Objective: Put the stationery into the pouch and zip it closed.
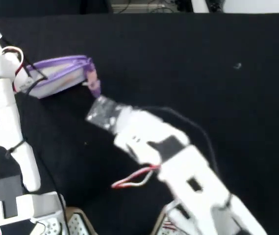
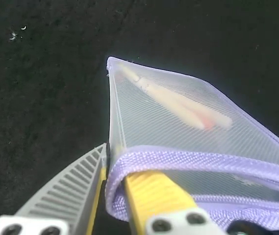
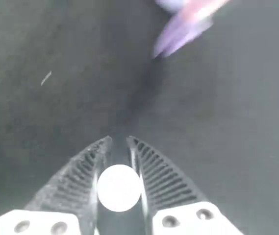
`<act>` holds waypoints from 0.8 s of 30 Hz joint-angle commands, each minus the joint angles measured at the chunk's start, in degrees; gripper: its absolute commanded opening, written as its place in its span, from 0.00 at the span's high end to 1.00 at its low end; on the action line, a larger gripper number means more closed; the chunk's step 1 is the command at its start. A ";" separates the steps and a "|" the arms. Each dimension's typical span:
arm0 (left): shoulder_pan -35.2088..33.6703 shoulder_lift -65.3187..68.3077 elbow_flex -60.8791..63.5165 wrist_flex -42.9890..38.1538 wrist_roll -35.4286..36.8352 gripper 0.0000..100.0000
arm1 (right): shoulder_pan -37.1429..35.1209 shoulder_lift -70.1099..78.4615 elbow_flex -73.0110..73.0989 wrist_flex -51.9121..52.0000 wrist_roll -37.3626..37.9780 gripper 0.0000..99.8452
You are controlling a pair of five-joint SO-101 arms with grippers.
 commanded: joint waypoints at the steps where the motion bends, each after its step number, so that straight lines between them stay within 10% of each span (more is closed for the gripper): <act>1: 0.66 -0.70 0.22 0.35 0.53 0.97 | 5.19 -14.29 -7.69 -0.09 -3.34 0.99; 19: 1.45 -0.79 2.51 -0.09 0.18 0.97 | 3.08 -36.88 3.12 -24.97 -14.95 0.99; 24: 3.74 -0.79 2.68 0.18 0.26 0.97 | 0.35 -40.13 14.20 -45.80 -21.19 0.99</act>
